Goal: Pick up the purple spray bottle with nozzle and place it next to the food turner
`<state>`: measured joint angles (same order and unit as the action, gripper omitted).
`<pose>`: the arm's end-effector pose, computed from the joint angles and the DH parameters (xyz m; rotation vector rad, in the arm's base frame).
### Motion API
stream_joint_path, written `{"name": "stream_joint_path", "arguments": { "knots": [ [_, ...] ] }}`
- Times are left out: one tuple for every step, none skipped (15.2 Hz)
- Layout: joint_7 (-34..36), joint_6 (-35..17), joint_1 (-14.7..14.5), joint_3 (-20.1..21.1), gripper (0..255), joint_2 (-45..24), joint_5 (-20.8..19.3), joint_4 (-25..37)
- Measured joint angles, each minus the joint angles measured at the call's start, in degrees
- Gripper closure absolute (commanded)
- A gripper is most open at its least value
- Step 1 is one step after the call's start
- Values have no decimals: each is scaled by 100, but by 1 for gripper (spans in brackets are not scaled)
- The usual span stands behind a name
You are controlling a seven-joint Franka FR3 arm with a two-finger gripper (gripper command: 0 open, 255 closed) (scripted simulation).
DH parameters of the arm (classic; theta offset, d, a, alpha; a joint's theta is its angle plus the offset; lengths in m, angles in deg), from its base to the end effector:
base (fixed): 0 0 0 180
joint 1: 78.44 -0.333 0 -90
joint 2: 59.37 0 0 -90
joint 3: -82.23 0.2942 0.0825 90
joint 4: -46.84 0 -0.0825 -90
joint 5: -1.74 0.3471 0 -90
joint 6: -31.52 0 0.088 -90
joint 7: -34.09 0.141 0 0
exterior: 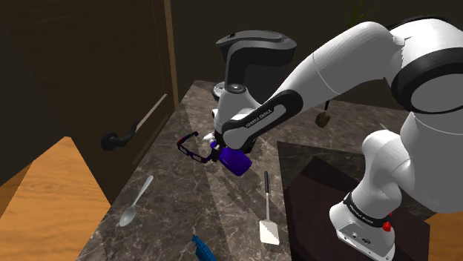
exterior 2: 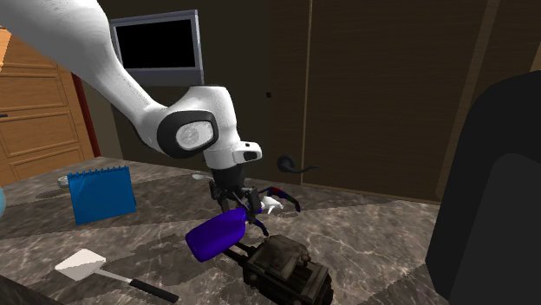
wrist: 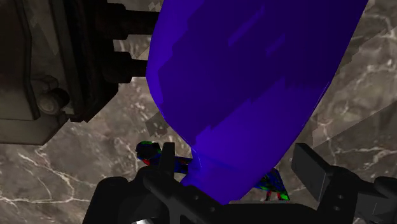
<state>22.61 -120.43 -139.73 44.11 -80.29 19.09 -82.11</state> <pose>0.4921 0.1988 0.2235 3.0275 0.6007 0.2206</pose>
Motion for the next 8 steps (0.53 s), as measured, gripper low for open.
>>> {"name": "stream_joint_path", "arguments": {
  "knots": [
    [-31,-32,35,45,0,-52,54,13],
    [-64,-60,70,81,0,-92,98,22],
    [-80,-73,84,93,0,-104,114,20],
    [-86,-80,90,98,0,-108,121,18],
    [-89,-82,92,100,0,-110,124,17],
    [-91,-84,94,101,0,-110,125,17],
    [-92,-84,95,102,0,-111,127,18],
    [-92,-84,95,102,255,-111,127,18]
  ]
}}
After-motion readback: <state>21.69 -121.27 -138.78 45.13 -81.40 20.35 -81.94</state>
